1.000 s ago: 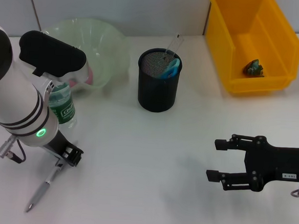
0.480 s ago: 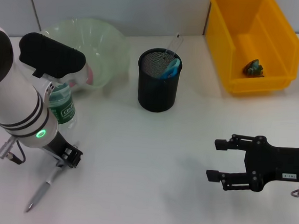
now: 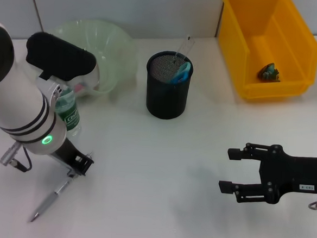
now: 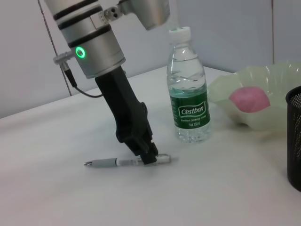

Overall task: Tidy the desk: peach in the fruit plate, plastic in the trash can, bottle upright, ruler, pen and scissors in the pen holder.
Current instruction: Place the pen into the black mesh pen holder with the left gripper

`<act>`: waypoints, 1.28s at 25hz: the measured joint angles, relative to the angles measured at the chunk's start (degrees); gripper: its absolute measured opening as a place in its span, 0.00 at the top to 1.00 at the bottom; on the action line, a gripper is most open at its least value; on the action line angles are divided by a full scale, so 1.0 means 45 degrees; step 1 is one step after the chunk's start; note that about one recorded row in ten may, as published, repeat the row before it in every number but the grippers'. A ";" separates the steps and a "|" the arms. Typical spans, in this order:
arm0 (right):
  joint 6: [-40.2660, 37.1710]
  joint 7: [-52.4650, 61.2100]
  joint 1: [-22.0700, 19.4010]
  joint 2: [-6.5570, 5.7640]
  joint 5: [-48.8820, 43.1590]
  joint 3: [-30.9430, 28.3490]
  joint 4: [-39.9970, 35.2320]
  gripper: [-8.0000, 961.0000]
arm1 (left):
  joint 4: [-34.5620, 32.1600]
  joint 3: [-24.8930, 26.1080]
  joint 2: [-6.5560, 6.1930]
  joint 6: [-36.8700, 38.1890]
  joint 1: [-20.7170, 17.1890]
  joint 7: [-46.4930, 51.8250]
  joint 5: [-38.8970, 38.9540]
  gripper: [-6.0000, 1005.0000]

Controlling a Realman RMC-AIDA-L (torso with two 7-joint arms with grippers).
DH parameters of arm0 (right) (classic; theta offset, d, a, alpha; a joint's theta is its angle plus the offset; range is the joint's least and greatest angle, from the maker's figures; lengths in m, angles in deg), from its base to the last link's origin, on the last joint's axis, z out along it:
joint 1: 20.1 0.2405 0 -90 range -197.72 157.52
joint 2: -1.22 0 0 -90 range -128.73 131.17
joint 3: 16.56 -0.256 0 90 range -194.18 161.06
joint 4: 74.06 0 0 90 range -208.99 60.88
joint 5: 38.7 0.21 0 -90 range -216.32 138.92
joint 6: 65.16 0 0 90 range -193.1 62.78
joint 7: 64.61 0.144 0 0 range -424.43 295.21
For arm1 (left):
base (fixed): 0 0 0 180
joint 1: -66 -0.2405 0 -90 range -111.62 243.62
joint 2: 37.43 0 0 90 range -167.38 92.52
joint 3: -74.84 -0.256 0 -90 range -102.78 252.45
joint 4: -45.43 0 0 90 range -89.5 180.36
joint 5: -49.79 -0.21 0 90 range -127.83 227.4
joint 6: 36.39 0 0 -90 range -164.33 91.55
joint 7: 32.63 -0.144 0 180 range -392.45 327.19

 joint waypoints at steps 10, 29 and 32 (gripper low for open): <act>-0.0150 0.0105 -0.0001 -0.0013 -0.0001 -0.0074 -0.0063 0.15 | -0.1651 -0.0098 0.0001 -0.0829 -0.0104 -0.0037 0.0190 0.82; -0.0209 0.0355 0.0042 -0.0010 0.0095 -0.0196 -0.0156 0.15 | -0.5859 -0.0302 -0.0070 0.2185 -0.0692 -0.2596 0.1262 0.82; -0.0291 0.0453 0.0020 -0.0011 0.0111 -0.0197 -0.0250 0.15 | -0.5868 -0.0461 -0.0063 0.3085 -0.0815 -0.2931 0.1304 0.82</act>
